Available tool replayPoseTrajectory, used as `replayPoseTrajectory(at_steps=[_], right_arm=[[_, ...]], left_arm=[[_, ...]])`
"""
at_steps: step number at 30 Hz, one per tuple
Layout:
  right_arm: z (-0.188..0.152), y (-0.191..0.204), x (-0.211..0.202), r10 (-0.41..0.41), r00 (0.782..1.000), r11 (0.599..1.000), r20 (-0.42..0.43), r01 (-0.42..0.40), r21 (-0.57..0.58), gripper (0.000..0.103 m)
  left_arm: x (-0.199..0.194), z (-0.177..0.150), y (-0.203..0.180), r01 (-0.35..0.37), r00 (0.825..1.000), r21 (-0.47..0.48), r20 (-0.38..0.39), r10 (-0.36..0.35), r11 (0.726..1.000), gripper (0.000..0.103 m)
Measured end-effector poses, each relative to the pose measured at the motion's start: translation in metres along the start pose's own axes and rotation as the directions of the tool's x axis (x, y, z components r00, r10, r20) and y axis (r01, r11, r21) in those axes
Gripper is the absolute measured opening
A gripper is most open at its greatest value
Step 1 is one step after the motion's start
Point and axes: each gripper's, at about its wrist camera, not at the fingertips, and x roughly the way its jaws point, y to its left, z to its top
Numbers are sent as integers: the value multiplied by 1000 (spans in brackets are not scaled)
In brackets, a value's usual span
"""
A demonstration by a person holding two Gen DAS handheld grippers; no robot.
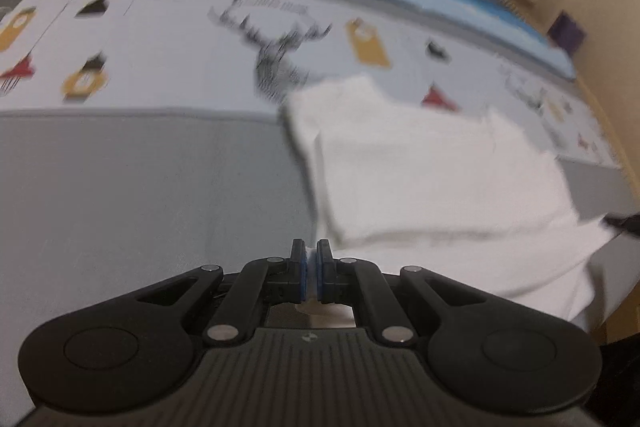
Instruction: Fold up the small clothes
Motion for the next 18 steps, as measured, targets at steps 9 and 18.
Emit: replayPoseTrajectory(at_steps=[9,18], right_arm=[[44,5,-10,-57,974,995,221,38,88,9],[7,-2,-7,-86,983,995,160,77,62,12]], left_arm=[[-13,36,17,-1,978,-190,203,40,982,7],[-4,-5,7,-19,998,-196,60,31,981,15]])
